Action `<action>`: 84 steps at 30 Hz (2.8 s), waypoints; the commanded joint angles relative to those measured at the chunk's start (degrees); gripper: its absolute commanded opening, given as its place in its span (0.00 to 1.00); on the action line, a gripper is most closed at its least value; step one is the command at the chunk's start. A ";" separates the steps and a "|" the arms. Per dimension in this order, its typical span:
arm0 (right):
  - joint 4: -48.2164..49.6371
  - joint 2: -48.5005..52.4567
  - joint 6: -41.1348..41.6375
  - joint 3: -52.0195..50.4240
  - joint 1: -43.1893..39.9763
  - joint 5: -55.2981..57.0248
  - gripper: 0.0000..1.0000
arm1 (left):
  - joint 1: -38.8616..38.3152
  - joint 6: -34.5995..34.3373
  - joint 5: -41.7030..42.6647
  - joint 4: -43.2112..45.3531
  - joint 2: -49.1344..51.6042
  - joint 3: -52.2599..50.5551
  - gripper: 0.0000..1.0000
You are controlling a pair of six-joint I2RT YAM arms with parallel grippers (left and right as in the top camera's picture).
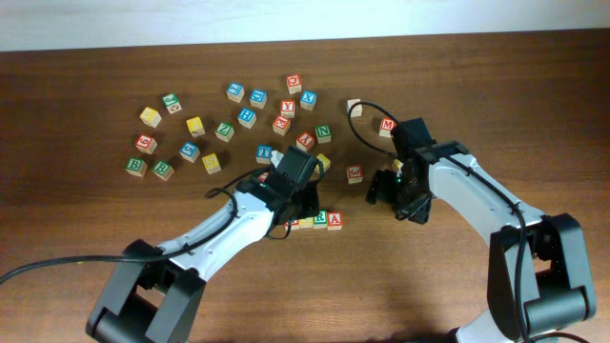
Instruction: Spell out ICRA
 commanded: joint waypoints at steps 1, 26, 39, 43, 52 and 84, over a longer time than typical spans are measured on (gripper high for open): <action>0.15 -1.14 -0.20 0.59 0.11 0.72 0.82 | -0.17 -0.76 -3.82 0.55 0.57 0.20 0.00; 0.39 -1.14 -0.20 0.50 0.11 0.74 0.83 | -1.79 -0.76 -4.26 2.75 4.44 0.20 0.00; 0.39 -1.14 -0.20 0.48 0.11 0.74 0.83 | -1.79 -0.76 -3.78 2.47 4.44 0.20 0.00; 0.39 -1.14 -0.20 0.48 0.11 0.72 0.83 | -1.79 -0.76 -3.74 2.03 4.44 0.20 0.00; 0.39 -1.14 -0.20 0.48 0.11 0.74 0.83 | -1.79 -0.76 -2.91 2.10 4.44 0.20 0.00; 0.02 -1.11 -0.22 0.48 0.15 0.70 0.83 | 2.16 0.11 -8.66 -5.88 -10.38 0.48 0.00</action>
